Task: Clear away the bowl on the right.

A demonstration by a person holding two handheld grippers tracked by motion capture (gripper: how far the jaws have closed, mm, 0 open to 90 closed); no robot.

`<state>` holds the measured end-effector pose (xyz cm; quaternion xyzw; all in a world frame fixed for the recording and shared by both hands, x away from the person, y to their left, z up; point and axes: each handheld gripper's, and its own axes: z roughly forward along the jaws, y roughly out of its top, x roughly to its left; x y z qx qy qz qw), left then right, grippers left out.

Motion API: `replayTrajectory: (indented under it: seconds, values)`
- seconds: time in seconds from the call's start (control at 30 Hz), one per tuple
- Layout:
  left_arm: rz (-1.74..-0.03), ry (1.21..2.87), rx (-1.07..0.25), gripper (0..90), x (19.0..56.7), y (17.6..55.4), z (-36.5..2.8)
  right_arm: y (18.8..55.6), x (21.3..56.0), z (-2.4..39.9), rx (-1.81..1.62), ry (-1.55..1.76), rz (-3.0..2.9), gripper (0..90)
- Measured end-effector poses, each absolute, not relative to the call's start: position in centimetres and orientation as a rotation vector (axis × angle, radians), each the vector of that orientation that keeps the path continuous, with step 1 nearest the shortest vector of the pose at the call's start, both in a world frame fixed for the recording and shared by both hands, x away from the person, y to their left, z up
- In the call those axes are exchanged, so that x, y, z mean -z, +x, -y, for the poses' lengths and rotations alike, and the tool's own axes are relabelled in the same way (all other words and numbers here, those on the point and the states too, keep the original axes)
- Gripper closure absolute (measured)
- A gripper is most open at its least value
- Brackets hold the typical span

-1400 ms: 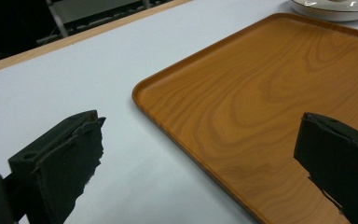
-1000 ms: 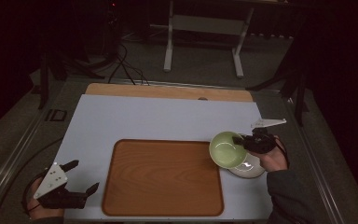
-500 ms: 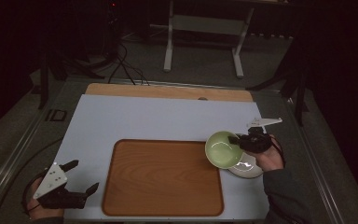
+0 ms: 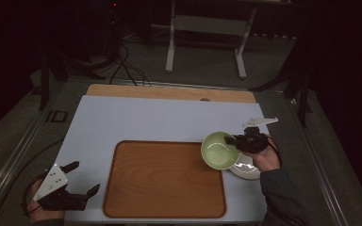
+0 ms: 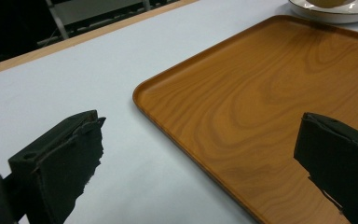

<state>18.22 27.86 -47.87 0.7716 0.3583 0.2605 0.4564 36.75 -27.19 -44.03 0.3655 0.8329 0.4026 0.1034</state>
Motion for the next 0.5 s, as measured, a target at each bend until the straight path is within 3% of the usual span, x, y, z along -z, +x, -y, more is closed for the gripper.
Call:
replayTrajectory:
  seconds: [0.5]
  values:
    - [-0.885,1.898,-0.644,1.1,47.9,18.2,-27.9,36.6,44.0,26.0,-1.192,1.049,-2.475,81.4]
